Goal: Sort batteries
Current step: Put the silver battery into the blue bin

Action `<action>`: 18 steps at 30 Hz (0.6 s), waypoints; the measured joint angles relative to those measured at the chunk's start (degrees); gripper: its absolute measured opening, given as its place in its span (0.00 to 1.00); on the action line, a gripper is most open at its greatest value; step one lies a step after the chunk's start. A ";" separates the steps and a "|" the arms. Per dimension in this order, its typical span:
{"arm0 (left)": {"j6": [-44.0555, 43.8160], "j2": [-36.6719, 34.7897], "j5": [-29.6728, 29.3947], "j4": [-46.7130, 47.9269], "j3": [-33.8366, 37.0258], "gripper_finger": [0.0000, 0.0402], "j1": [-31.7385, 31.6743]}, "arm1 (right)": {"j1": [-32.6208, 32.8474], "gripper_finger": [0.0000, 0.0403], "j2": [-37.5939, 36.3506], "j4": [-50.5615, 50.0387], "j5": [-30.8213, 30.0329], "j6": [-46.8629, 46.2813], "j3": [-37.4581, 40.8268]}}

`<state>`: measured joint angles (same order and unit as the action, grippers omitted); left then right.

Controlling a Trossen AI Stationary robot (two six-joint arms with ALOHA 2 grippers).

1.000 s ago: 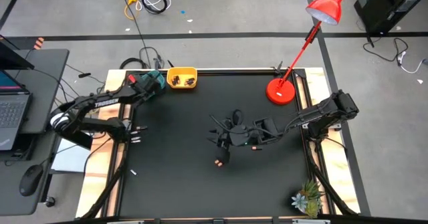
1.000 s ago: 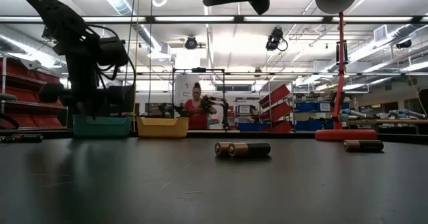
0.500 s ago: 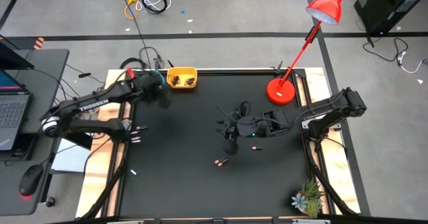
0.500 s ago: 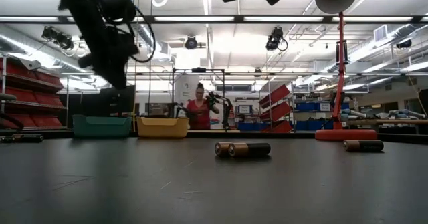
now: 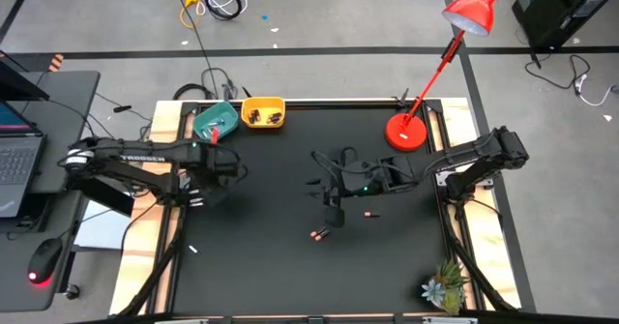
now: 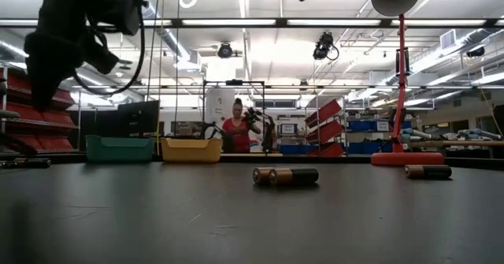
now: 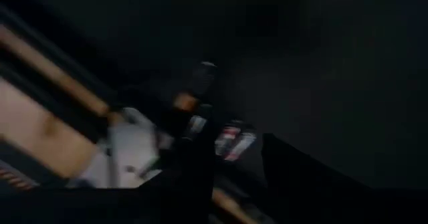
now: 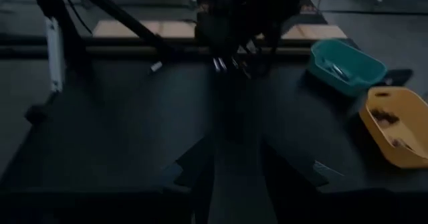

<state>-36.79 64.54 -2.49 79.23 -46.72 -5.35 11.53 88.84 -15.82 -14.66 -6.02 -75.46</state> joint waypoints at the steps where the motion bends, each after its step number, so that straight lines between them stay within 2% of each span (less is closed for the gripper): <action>1: -1.38 0.00 1.15 -0.62 -0.10 0.33 1.80 | -0.10 0.32 -0.01 0.65 0.77 -0.34 0.00; 3: -4.01 -0.28 2.26 -0.65 -0.16 0.33 5.98 | -0.13 0.32 -0.02 0.80 1.10 -2.14 0.00; 8: -10.92 -3.92 -1.74 -1.14 0.99 0.33 14.60 | 0.55 0.32 -0.02 0.03 1.31 -7.31 0.00; 10: -15.34 -6.47 -2.64 -0.96 1.23 0.32 15.89 | 0.85 0.32 -0.02 -0.80 2.62 -9.29 0.00; 14: -25.24 -13.67 -3.76 -2.44 1.27 0.28 17.91 | -0.11 0.31 -0.02 -3.75 8.95 -9.97 0.00; 18: -31.47 -18.81 -4.42 -3.64 1.27 0.23 19.85 | -4.00 0.30 0.04 -5.75 8.89 -6.07 0.00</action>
<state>-68.26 45.73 -6.91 75.58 -45.45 14.51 7.53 88.88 -21.58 -5.78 -12.09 -75.46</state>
